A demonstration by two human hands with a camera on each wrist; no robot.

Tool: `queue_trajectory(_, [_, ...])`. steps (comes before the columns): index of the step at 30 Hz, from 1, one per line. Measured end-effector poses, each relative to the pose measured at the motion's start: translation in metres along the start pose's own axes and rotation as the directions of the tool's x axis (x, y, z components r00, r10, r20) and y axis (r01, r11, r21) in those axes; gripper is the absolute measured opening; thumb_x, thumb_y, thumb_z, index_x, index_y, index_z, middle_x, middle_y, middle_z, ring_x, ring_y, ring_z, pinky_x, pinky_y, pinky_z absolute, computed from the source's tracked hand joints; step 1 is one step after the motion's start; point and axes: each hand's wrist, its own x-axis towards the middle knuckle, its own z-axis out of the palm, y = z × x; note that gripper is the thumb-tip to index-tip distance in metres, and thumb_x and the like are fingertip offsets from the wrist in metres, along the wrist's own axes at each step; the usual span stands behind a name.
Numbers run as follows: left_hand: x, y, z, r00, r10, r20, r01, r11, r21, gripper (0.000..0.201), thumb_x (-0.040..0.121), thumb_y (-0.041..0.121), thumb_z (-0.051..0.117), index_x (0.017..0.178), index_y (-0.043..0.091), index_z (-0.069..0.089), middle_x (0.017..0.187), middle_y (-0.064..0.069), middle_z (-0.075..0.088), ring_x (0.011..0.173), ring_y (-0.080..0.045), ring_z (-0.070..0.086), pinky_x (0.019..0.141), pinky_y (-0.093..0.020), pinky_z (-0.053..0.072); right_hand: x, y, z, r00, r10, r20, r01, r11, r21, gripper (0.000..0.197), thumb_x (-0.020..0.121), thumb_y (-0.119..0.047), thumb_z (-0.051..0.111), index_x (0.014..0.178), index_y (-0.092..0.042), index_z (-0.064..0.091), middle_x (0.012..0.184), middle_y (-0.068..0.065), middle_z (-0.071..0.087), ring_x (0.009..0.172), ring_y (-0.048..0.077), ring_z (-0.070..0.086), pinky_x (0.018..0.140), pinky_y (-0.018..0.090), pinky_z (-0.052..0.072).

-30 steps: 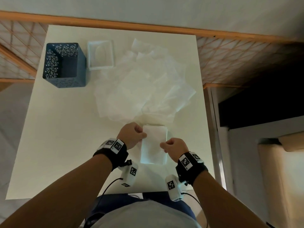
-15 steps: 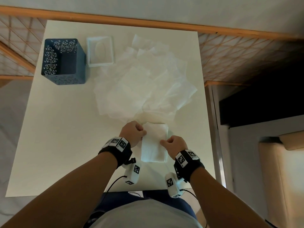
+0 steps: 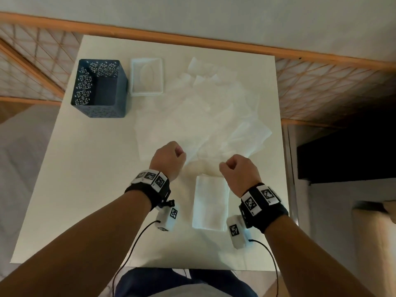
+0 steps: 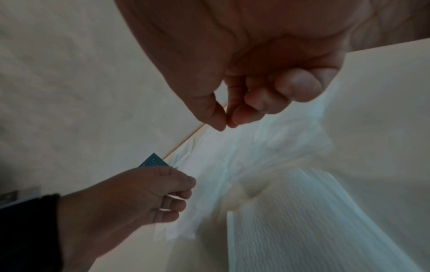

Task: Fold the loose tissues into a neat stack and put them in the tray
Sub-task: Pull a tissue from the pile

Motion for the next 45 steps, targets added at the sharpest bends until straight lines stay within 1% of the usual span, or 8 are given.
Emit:
queue_trajectory(5, [0.036,0.018,-0.007,0.998,0.064,-0.006,-0.062,0.985,0.163,0.012,0.099,0.031,0.059,0.107,0.022,0.061,0.11,0.004,0.063,0.1,-0.021,0.062,0.083,-0.035,0.05,0.05,-0.027,0.004,0.998,-0.029,0.048,0.032,0.997,-0.07,0.021,0.095,-0.028,0.059,0.076,-0.02,0.058,0.074,-0.004,0.064,0.068,0.017,0.057,0.057,0.026,0.042])
queue_trajectory(15, [0.067,-0.001,-0.024,0.978,-0.088,-0.19,0.117,0.981,0.152,0.071,0.089,0.042,0.078,0.142,0.012,0.042,0.141,-0.01,0.047,0.13,-0.033,0.048,0.103,-0.048,0.048,0.116,-0.05,0.012,0.992,0.099,0.075,-0.086,0.983,-0.162,0.011,0.091,-0.018,0.06,0.081,-0.012,0.059,0.074,0.008,0.056,0.066,0.026,0.049,0.059,0.029,0.04])
queue_trajectory(18, [0.073,-0.004,-0.027,0.974,-0.138,-0.177,0.157,0.982,0.103,0.072,0.087,0.041,0.08,0.143,0.014,0.042,0.14,-0.008,0.048,0.126,-0.033,0.054,0.102,-0.047,0.051,0.116,-0.053,0.016,0.991,0.097,0.093,-0.08,0.982,-0.172,0.014,0.091,-0.018,0.06,0.079,-0.012,0.057,0.072,0.008,0.053,0.064,0.025,0.047,0.059,0.029,0.039])
queue_trajectory(22, [0.075,0.0,-0.033,0.97,-0.218,-0.106,0.215,0.976,-0.041,0.044,0.094,0.033,0.069,0.132,0.019,0.052,0.119,-0.003,0.064,0.1,-0.026,0.064,0.087,-0.04,0.054,0.111,-0.062,0.016,0.993,0.069,0.094,-0.054,0.987,-0.151,0.017,0.092,-0.02,0.059,0.078,-0.011,0.056,0.07,0.004,0.055,0.062,0.023,0.048,0.057,0.027,0.039])
queue_trajectory(27, [0.057,0.018,-0.039,0.978,0.015,-0.209,-0.041,0.992,-0.118,0.006,0.097,0.026,0.059,0.095,0.023,0.065,0.097,0.003,0.063,0.088,-0.019,0.062,0.067,-0.027,0.045,0.096,-0.083,0.011,0.997,0.02,0.072,-0.024,0.998,0.052,0.049,0.093,-0.055,0.058,0.081,-0.007,0.064,0.075,0.009,0.069,0.067,0.024,0.059,0.068,0.038,0.053])
queue_trajectory(34, [0.019,0.036,-0.041,0.862,0.379,-0.337,-0.404,0.915,-0.005,0.012,0.095,0.021,0.071,0.106,0.023,0.077,0.103,0.009,0.058,0.091,-0.013,0.06,0.084,-0.032,0.05,0.076,-0.116,-0.01,0.932,0.153,0.328,-0.277,0.885,0.374,0.091,0.071,-0.094,0.057,0.109,-0.011,0.068,0.098,0.007,0.08,0.087,0.025,0.079,0.086,0.042,0.064])
queue_trajectory(40, [0.0,0.03,-0.031,0.794,0.541,-0.279,-0.549,0.834,0.054,0.016,0.091,0.014,0.074,0.103,0.024,0.078,0.106,0.004,0.065,0.09,-0.021,0.065,0.084,-0.048,0.056,0.073,-0.11,-0.013,0.928,0.183,0.324,-0.3,0.882,0.363,0.053,0.088,-0.05,0.075,0.114,-0.005,0.065,0.093,0.011,0.079,0.084,0.026,0.08,0.086,0.044,0.065])
queue_trajectory(45, [-0.018,0.022,-0.026,0.808,0.543,-0.227,-0.554,0.832,0.019,0.015,0.092,0.023,0.077,0.106,0.027,0.077,0.111,0.008,0.062,0.096,-0.017,0.061,0.092,-0.047,0.052,0.07,-0.098,-0.011,0.949,0.203,0.242,-0.284,0.883,0.374,0.025,0.098,-0.018,0.063,0.115,0.0,0.062,0.104,0.018,0.075,0.066,0.022,0.077,0.058,0.032,0.063])
